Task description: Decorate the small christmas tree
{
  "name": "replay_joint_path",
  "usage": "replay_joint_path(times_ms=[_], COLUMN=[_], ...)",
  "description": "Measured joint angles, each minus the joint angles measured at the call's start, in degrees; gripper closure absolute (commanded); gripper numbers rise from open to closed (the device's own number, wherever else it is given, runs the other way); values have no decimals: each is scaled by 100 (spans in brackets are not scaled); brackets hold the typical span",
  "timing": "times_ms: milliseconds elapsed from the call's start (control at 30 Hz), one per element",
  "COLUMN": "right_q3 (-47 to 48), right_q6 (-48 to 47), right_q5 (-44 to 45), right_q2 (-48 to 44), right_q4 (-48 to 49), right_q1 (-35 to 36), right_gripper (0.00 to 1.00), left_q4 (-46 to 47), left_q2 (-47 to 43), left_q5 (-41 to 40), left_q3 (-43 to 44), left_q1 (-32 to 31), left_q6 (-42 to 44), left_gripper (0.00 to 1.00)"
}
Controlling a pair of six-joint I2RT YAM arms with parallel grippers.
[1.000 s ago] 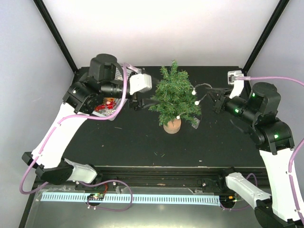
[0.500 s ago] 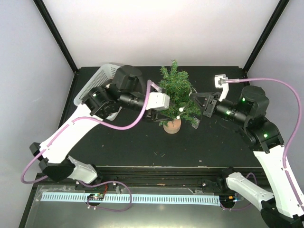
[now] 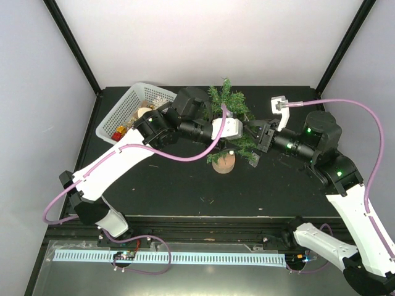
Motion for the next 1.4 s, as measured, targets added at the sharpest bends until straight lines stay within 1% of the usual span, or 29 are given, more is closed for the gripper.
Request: replay_joint_path(times_ms=[67, 133, 300, 433, 567, 700, 867, 1000, 1133, 1233, 1300, 1400], right_q3=[0, 0, 0, 2, 4, 4, 4, 4, 2, -35, -66, -129], right_q6=[-7, -17, -42, -87, -136, -136, -125, -103, -101, -79, -57, -42], right_q5=[42, 85, 157, 214, 260, 258, 254, 251, 251, 249, 249, 249], right_q2=[0, -2, -2, -2, 0, 2, 2, 2, 0, -15, -20, -24], right_q4=[0, -4, -11, -74, -149, -144, -136, -129, -94, -50, -26, -2], right_q1=[22, 24, 24, 28, 28, 28, 28, 28, 28, 28, 28, 28], right_gripper=[99, 99, 99, 99, 99, 99, 99, 99, 99, 99, 99, 99], left_q4=[55, 105, 118, 24, 42, 120, 144, 151, 153, 151, 153, 162], left_q2=[9, 7, 0, -133, -496, -629, -498, -212, -9, 46, 81, 96], left_q5=[-87, -157, -343, -389, -643, -848, -881, -879, -883, -879, -876, -872], left_q3=[55, 68, 70, 33, -179, -181, -140, -2, 59, 74, 155, 258], left_q1=[0, -2, 0, -2, 0, 0, -2, -7, -7, -7, -7, -7], left_q6=[-26, -44, 9, 162, 282, 328, 315, 291, 269, 240, 221, 177], left_gripper=[66, 65, 52, 49, 46, 45, 45, 45, 52, 69, 76, 76])
